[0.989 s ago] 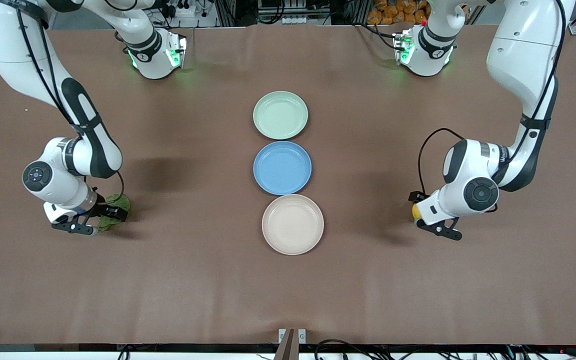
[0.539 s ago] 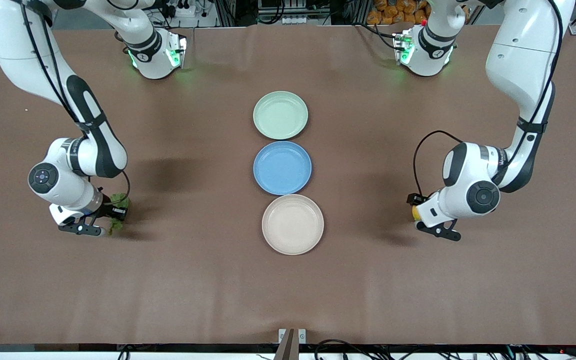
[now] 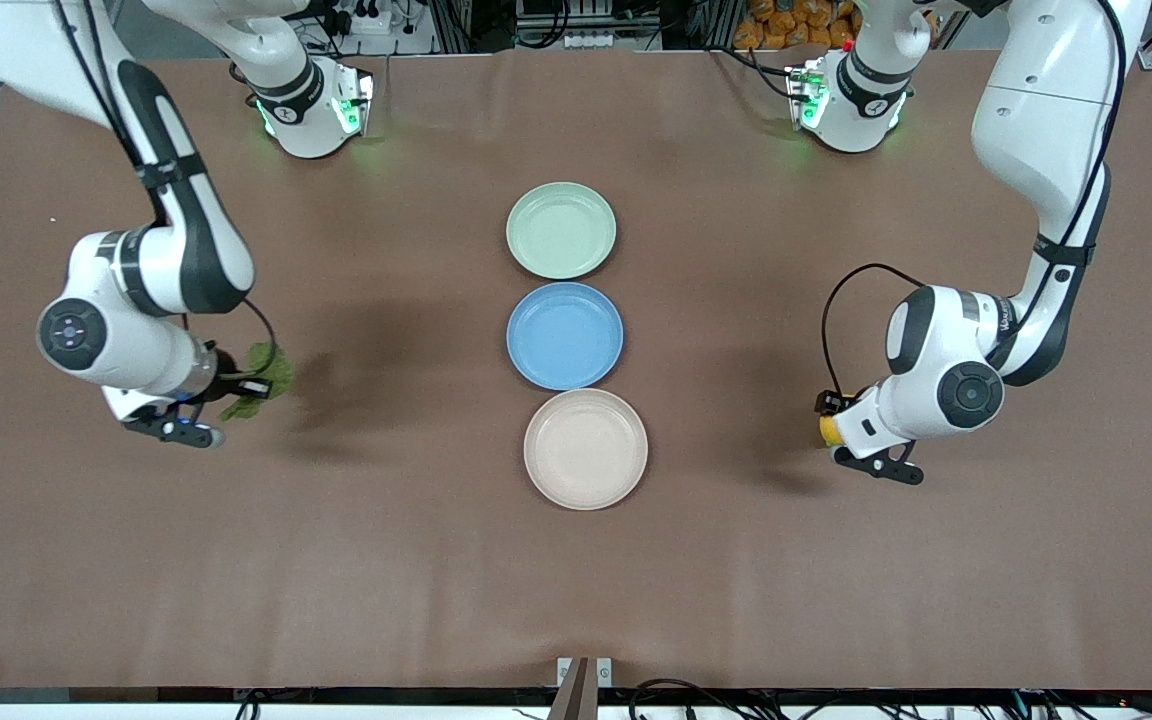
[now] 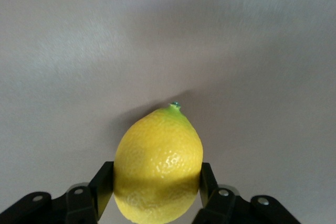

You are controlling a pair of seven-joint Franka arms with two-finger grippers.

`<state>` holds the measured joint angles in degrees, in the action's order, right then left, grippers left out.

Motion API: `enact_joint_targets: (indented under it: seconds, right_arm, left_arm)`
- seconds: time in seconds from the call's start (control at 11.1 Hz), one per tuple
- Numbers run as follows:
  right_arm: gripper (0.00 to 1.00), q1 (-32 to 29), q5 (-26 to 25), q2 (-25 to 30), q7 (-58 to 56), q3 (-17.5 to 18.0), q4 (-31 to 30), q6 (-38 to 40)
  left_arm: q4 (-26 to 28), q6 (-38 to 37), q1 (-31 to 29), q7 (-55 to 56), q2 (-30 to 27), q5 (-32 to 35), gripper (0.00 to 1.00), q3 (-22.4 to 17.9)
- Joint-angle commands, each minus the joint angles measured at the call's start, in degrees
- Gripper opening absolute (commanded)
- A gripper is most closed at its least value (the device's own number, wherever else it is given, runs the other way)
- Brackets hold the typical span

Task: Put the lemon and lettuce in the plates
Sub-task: 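Carry the lettuce to the green plate while the left gripper carries the lemon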

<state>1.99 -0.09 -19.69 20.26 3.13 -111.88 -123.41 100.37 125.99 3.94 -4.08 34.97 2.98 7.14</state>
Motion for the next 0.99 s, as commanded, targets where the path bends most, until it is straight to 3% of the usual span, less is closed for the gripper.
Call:
enact_joint_targets:
  seconds: [0.0,0.45,0.63,0.9]
  right_arm:
    - [0.0,3.0,-0.09,1.76,15.72,8.88,-1.67,2.47]
    - [0.0,13.98,-0.18,-0.08,41.13,19.52,-2.2,1.6]
    - [0.0,17.77,-0.35,-1.66,49.39,23.48,-3.16,-0.5]
    - [0.0,25.67,-0.88,-3.33,58.11,24.73,-7.99,-10.68]
  left_arm:
    - [-2.46,-0.22,0.28,4.68,-1.74,-1.49,0.0,0.33]
    - [-3.77,-0.48,0.27,11.18,-3.5,-2.63,0.0,2.43]
    - [-4.92,-0.48,0.45,19.5,-3.5,-2.46,0.0,4.89]
    - [-7.21,-0.48,5.87,34.0,-2.02,-2.2,0.0,6.75]
